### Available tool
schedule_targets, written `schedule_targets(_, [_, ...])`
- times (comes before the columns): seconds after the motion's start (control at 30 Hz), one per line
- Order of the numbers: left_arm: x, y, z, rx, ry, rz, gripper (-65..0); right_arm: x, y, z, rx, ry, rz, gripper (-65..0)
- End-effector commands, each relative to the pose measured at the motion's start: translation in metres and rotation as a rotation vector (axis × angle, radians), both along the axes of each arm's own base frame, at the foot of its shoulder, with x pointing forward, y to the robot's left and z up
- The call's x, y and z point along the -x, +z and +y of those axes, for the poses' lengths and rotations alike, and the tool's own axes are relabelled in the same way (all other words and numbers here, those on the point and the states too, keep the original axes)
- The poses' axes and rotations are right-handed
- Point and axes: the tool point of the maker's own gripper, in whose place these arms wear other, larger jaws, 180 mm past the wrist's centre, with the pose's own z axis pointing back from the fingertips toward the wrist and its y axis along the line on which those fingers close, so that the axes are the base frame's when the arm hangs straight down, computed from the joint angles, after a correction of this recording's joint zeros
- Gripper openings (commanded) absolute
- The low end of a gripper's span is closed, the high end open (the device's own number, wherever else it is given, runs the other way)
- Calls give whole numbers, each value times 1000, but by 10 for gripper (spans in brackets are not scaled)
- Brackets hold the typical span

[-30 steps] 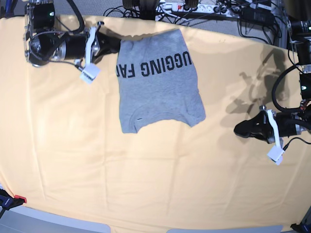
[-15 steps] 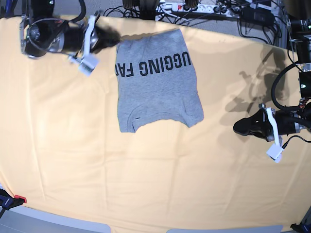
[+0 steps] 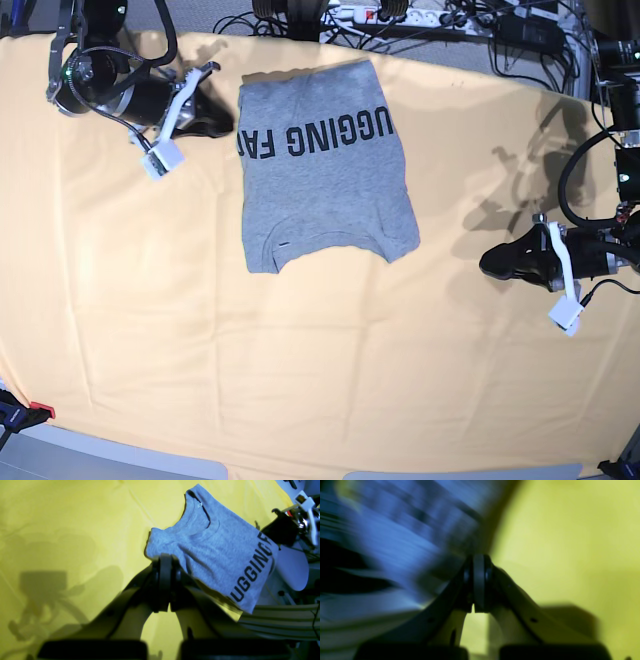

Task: Layout the t-shirt on the table in an organized manner, then fold the t-shirt properly

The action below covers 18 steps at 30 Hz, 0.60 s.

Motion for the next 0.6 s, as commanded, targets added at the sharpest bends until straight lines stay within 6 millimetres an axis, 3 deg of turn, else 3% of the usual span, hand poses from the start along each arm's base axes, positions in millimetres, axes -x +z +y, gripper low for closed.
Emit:
schedule_targets(0.0, [-7, 21, 3, 18, 0, -58, -650, 0, 14, 9, -64, 18, -24, -650])
schedule_targets(0.27, [-7, 21, 2, 18, 0, -58, -650, 21, 39, 52, -306, 99, 45, -650])
schedule_targets(0.4, [-7, 20, 3, 17, 0, -58, -650, 21, 49, 57, -369, 102, 32, -650])
schedule_targets(0.57, [-7, 21, 3, 18, 0, -59, -650, 19, 40, 51, -303, 97, 37, -650])
